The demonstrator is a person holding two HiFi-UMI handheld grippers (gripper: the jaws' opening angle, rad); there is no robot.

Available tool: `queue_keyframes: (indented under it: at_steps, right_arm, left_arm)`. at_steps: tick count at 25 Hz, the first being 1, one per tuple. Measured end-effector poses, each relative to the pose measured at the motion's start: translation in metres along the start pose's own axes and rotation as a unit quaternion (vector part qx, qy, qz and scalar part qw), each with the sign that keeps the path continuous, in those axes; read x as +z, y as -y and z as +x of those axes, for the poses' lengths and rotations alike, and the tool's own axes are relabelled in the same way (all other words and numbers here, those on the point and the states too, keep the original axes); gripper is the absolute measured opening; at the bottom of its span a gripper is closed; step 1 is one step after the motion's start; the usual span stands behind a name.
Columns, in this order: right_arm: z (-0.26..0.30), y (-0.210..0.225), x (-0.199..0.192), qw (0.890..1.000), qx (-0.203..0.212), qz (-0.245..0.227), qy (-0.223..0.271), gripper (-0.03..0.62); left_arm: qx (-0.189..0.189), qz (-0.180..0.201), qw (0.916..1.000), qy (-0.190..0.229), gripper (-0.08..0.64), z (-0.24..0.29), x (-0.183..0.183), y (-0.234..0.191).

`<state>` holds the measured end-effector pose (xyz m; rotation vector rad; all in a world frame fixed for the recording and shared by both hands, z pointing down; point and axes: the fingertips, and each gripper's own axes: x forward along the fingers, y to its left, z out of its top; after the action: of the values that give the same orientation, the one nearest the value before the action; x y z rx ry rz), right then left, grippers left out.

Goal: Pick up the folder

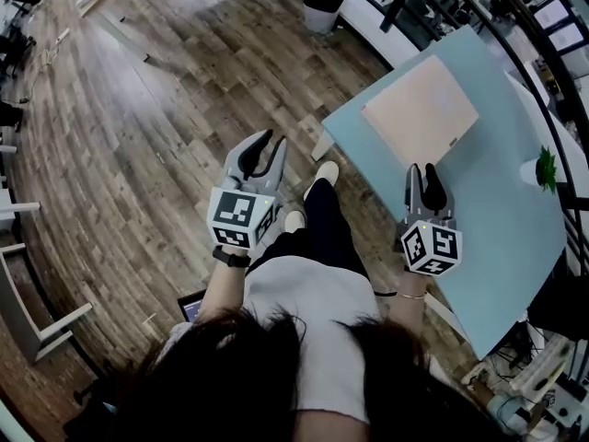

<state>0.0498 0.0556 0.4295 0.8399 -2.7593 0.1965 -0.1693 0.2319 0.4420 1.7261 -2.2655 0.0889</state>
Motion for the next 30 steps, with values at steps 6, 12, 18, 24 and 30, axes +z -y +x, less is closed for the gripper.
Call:
queue_keyframes:
  at_steps: [6,12,18,24,30]
  right_arm:
    - [0.036,0.037,0.001,0.999,-0.028,0.016,-0.004,0.123]
    - [0.071,0.102,0.013,0.996,-0.078,0.039,-0.001,0.124]
    - [0.08,0.162,0.028,0.99,-0.119,0.076,0.01,0.13]
    - [0.071,0.208,0.022,0.98,-0.163,0.118,0.009,0.135]
    - [0.06,0.232,0.013,0.971,-0.194,0.142,0.003,0.135]
  left_arm:
    - [-0.027,0.007,0.9996,-0.003,0.1,0.061,0.013,-0.004]
    - [-0.081,0.028,0.9963,-0.006,0.101,0.158,0.049,0.013]
    - [-0.147,0.051,0.9877,-0.015,0.101,0.236,0.079,0.059]
    - [-0.211,0.065,0.9748,-0.036,0.101,0.296,0.083,0.104]
    - [-0.257,0.071,0.9625,-0.05,0.104,0.334,0.082,0.139]
